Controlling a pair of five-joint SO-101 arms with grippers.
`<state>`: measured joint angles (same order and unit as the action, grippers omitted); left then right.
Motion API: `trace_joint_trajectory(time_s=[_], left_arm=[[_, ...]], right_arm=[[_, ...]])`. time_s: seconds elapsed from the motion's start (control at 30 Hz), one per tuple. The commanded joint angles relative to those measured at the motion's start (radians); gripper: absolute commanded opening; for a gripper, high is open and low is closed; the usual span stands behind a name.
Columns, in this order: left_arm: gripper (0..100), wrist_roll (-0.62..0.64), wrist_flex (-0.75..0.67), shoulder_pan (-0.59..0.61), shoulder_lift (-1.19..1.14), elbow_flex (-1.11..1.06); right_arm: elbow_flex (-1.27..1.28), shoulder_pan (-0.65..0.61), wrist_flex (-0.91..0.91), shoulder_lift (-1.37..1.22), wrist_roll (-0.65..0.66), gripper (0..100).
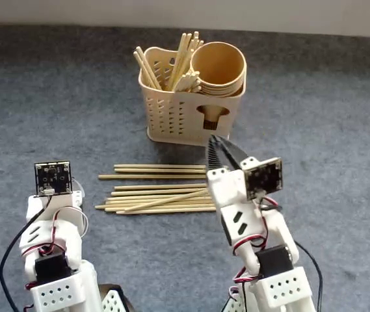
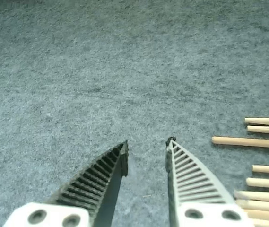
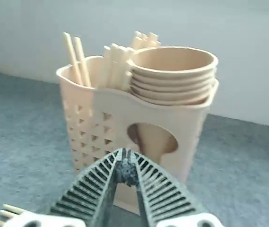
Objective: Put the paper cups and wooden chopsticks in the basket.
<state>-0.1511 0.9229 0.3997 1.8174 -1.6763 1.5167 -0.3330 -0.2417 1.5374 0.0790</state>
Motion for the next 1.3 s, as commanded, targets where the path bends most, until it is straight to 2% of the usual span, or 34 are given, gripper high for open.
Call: trace_joint_trajectory(time_s=[0.0, 0.13, 0.2, 0.3, 0.53, 0.63, 0.8, 0.93, 1.27], left_arm=[[14, -0.069, 0.026, -0.024, 0.012, 0.045], [14, -0.138, 0.118, -0.038, 0.012, 0.191], [14, -0.166, 0.161, -0.074, 0.012, 0.266], [14, -0.183, 0.213, -0.157, 0.012, 0.371], [14, -0.189, 0.272, -0.375, -0.053, 0.499], [14, -0.232, 0.302, -0.483, -0.191, 0.565], [14, -0.233, 0.308, -0.619, -0.489, 0.684], [14, -0.233, 0.304, -0.73, -0.722, 0.776], [14, -0.232, 0.304, -0.911, -1.239, 1.038]], right_arm=[[0.053, 0.113, 0.002, 0.102, -0.009, 1.9], [0.104, 0.196, 0.002, 0.211, -0.026, 1.9], [0.113, 0.236, 0.002, 0.263, -0.103, 1.9], [0.116, 0.3, -0.002, 0.305, -0.189, 1.9], [0.111, 0.358, 0.001, 0.294, -0.212, 1.9], [0.113, 0.358, 0.001, 0.294, -0.212, 1.9], [0.108, 0.366, 0.002, 0.294, -0.207, 1.9], [0.107, 0.443, 0.002, 0.294, -0.212, 1.9], [0.107, 0.469, 0.002, 0.294, -0.212, 1.9]])
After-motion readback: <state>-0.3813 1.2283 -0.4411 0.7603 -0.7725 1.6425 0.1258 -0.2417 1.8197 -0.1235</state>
